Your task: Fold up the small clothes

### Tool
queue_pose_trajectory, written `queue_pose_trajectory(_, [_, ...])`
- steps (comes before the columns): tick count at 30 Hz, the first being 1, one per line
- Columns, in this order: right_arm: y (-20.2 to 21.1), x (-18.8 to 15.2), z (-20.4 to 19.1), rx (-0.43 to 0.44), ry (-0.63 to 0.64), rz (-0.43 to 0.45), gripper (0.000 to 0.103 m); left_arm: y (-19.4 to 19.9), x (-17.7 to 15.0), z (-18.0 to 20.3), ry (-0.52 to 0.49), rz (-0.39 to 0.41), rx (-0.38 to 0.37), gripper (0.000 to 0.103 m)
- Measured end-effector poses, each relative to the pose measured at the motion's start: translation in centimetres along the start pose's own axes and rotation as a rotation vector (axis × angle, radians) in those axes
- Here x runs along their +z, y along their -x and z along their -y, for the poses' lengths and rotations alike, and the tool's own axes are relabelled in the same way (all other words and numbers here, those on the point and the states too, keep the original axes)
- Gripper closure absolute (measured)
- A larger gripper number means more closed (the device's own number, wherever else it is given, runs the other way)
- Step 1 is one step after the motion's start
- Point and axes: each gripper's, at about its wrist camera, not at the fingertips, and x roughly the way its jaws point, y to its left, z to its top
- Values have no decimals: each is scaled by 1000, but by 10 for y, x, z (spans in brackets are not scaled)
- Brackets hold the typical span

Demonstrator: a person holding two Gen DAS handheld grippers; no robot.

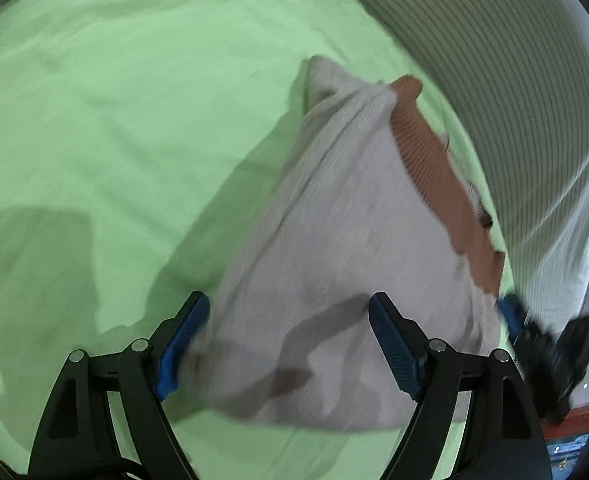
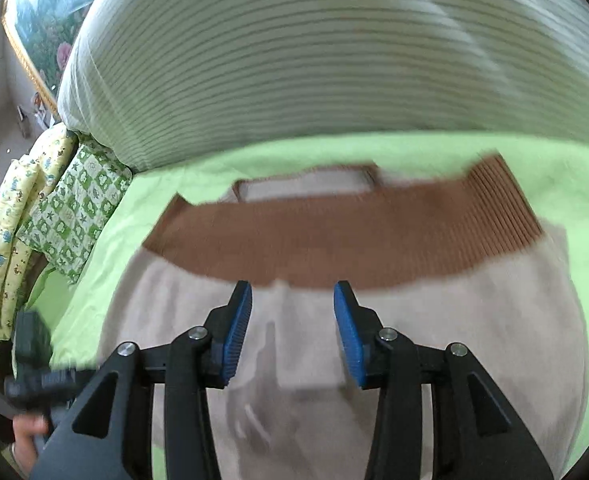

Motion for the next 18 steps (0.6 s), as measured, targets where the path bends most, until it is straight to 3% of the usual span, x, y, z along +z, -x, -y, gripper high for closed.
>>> queue_pose_trajectory(5, [14, -28, 30, -37, -71, -31, 59, -21, 45, 23, -44, -26, -40, 21])
queue_pose_trajectory(8, [19, -36, 43, -42, -112, -26, 59, -38, 50, 41, -86, -43, 10, 23])
queue_pose_trajectory(11, [22, -40, 51, -43, -124, -18, 59, -36, 41, 50, -147, -7, 45, 46])
queue_pose_trajectory(13, [23, -40, 54, -62, -116, -9, 59, -28, 37, 44, -131, 7, 6, 75])
queue_pose_trajectory(16, [25, -40, 61, -81, -124, 18, 59, -18, 38, 40, -129, 11, -38, 83])
queue_pose_trajectory(18, [13, -42, 66, -89, -128, -20, 59, -13, 37, 49, -164, 23, -45, 84])
